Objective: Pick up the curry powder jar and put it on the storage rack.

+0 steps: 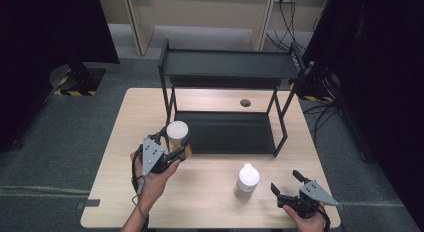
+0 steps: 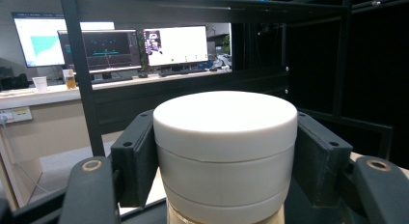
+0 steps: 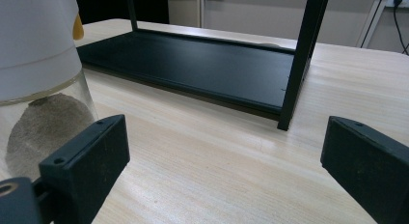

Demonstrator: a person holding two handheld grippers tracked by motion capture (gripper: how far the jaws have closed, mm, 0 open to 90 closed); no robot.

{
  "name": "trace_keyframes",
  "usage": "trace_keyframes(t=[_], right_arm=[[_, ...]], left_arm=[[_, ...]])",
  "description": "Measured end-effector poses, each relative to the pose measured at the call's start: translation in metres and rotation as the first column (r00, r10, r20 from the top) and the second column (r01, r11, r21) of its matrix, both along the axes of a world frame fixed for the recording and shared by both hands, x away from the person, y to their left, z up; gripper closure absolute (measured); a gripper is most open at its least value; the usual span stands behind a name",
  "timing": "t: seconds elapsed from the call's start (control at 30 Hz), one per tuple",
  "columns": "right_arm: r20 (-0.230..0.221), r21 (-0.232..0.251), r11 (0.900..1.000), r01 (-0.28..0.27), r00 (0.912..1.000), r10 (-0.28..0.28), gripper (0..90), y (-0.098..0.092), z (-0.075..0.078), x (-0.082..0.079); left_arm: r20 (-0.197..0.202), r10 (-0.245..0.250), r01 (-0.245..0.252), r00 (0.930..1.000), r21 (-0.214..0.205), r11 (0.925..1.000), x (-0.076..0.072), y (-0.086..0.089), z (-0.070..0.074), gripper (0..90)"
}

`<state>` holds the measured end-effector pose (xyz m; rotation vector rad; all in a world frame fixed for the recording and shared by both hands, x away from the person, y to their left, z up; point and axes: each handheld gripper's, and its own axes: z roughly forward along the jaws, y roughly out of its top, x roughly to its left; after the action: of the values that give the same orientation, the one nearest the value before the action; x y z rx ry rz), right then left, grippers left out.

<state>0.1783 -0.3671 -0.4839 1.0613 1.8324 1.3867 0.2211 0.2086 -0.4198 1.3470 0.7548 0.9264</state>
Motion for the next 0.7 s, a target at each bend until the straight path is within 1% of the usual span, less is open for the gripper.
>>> trace_keyframes(t=[0.13,0.4,0.7], right_arm=[[-0.001,0.002,1.0000,0.001,1.0000,-0.001,3.6,0.000,0.000,0.000],[0.000,0.002,1.0000,0.001,1.0000,-0.001,3.6,0.000,0.000,0.000],[0.001,0.002,1.0000,0.000,1.0000,0.000,3.6,0.000,0.000,0.000]], left_arm=[[0.015,0.006,-0.006,0.9999,0.003,1.0000,0.002,-0.002,0.006,33.3],[0.032,0.010,-0.010,0.9994,-0.005,0.9999,0.007,-0.004,0.015,33.4],[0.061,0.021,-0.020,0.9979,-0.018,0.9996,0.013,-0.008,0.027,33.4]])
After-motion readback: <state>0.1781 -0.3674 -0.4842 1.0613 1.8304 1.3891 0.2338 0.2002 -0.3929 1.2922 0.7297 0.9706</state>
